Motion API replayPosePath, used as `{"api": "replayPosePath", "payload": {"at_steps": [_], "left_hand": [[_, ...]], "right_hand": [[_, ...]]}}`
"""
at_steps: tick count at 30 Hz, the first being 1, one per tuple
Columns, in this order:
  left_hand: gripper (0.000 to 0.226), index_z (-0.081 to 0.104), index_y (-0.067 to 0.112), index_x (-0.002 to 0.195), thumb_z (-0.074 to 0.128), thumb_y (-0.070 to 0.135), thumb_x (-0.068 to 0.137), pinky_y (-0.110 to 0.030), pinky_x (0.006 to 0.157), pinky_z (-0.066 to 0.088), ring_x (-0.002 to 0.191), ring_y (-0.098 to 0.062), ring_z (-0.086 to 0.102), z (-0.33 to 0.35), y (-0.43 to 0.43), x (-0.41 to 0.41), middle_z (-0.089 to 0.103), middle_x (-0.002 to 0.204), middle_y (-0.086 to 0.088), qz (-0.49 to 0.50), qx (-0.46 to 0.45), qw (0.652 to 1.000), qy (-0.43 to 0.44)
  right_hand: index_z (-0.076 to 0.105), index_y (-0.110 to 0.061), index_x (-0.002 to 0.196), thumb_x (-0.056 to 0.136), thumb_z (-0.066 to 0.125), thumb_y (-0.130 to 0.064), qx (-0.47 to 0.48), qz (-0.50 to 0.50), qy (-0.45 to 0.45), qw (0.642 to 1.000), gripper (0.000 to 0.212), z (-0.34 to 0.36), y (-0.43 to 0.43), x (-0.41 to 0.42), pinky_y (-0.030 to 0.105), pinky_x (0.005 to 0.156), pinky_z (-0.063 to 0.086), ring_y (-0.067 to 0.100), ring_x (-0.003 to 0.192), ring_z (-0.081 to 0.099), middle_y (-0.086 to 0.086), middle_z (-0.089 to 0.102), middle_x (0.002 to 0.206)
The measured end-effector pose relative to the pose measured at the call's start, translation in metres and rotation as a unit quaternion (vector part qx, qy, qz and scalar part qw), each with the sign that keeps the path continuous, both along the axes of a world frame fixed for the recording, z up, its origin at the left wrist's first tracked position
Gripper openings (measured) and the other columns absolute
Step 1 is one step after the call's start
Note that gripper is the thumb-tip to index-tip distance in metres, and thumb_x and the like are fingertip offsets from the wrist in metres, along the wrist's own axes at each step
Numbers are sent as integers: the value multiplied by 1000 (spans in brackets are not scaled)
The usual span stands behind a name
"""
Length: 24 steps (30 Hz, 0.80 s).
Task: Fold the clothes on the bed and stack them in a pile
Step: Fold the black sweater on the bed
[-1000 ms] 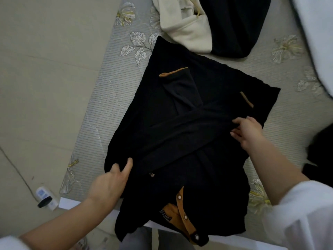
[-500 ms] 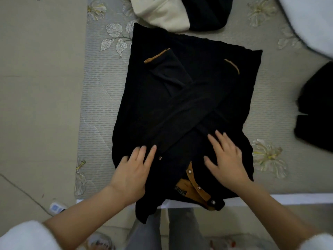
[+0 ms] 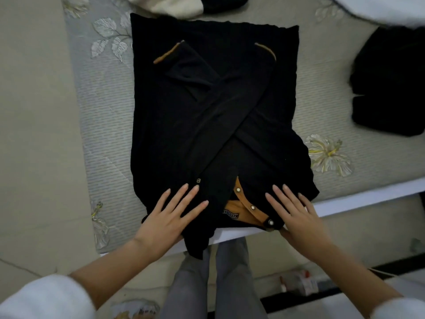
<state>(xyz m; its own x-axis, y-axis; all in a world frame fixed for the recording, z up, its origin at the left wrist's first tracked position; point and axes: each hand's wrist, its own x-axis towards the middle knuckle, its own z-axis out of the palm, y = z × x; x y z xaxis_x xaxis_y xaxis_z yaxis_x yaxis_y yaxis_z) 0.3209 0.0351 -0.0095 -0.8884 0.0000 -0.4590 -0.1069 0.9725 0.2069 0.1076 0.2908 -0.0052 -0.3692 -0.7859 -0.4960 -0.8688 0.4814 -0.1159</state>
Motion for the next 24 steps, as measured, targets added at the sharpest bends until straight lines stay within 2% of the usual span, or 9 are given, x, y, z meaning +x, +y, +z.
{"api": "replayPosePath", "payload": {"at_steps": [3,5,6,9,12,15,18,21,24], "left_hand": [[67,44,29,142,68,44,81,-47,113,24,143,-24,23,1,-4,-4,32,153,-1,1,26,1000,-5],[45,48,28,139,43,43,97,-35,118,5,146,-12,7,0,-13,-5,31,154,8,62,124,990,4],[46,56,25,132,34,47,99,-31,118,6,145,-10,15,0,-17,-5,41,148,8,111,180,977,9],[67,69,17,109,22,60,92,-25,112,27,126,-7,47,7,-27,-4,61,127,5,191,266,945,20],[65,70,17,94,21,60,88,-12,93,34,110,-3,52,17,-23,0,62,116,7,157,247,955,-45],[53,48,22,60,24,62,85,-13,61,37,64,-2,53,28,-14,-3,52,64,10,170,285,939,-89],[56,37,22,48,37,62,87,-16,47,35,41,-5,42,33,-11,-6,40,42,11,225,385,879,-169],[59,32,26,45,46,66,86,-16,46,30,41,-3,32,34,-12,-13,34,44,13,258,473,805,-249],[52,49,19,54,55,64,81,-23,57,38,55,-11,48,31,-21,-31,50,58,2,319,515,764,-223]], "right_hand": [[50,-22,139,64,85,-15,-9,-5,-4,1000,83,-4,-7,-2,46,108,33,29,139,34,8,38,150],[54,-21,135,82,72,-16,-38,-48,-36,998,57,-5,-7,-6,42,111,26,22,142,30,4,39,151],[58,-20,130,86,66,-14,-62,-92,-66,992,44,-3,-8,-8,39,110,24,18,139,36,4,46,146],[57,-35,83,91,54,-9,-142,-241,-161,946,27,11,-19,-13,35,85,38,0,82,59,-5,66,81],[39,-17,64,88,47,-19,-117,-277,-171,938,26,17,-29,-21,35,55,34,14,54,46,-1,47,56],[31,-16,58,85,49,-20,-85,-268,-167,945,33,19,-33,-26,32,49,27,14,48,34,-3,36,50],[30,-15,53,84,52,-23,-25,-294,-188,937,39,20,-29,-29,31,49,26,12,46,34,-4,35,47],[34,-16,53,85,55,-22,26,-358,-283,889,39,23,-22,-36,33,57,30,14,51,40,0,40,51],[41,-14,58,86,56,-14,4,-398,-358,844,32,30,-22,-49,35,60,33,15,52,43,2,42,56]]}}
